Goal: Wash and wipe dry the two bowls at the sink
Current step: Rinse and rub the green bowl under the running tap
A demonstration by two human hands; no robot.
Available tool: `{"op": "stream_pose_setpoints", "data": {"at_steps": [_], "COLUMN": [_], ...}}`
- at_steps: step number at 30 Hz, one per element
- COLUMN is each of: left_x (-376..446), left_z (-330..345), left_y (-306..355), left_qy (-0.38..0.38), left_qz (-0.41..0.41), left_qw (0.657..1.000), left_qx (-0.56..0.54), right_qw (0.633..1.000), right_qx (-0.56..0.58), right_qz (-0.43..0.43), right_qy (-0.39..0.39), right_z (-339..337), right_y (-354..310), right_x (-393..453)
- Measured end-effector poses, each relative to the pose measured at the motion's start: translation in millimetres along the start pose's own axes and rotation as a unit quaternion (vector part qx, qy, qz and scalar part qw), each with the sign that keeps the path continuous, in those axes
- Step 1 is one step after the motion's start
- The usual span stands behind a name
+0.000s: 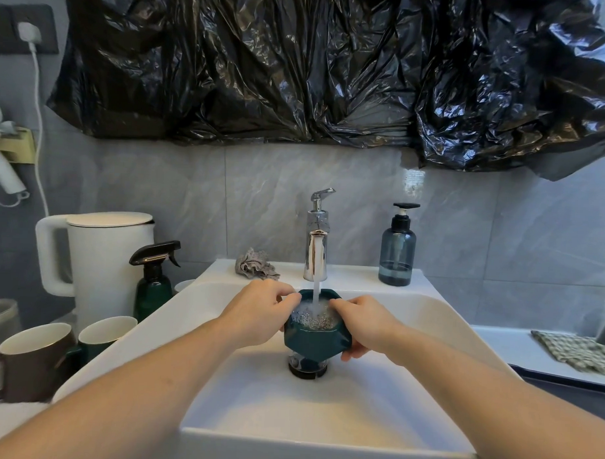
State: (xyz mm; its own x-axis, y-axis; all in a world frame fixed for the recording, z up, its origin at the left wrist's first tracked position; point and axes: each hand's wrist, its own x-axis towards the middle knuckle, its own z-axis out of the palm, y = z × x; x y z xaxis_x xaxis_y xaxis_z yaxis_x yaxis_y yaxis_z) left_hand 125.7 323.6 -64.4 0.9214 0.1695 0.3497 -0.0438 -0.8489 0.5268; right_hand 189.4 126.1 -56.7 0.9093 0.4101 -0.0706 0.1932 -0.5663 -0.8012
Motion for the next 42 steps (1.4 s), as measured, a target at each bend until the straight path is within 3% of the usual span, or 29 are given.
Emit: {"op": "stream_pose_setpoints", "data": {"at_steps": [42], "left_x": [-0.4], "left_z": [0.7], "left_y": [-0.6], "left_qy": [0.017], "left_qz": [0.045], "left_qw": [0.999], "left_qx": [-0.024], "right_qw": [0.999], "right_qx": [0.014], "right_qz": [-0.009], "right_qy": [0.034], "right_z": [0.1], "right_y": [-2.3], "right_x": [-1.1]}}
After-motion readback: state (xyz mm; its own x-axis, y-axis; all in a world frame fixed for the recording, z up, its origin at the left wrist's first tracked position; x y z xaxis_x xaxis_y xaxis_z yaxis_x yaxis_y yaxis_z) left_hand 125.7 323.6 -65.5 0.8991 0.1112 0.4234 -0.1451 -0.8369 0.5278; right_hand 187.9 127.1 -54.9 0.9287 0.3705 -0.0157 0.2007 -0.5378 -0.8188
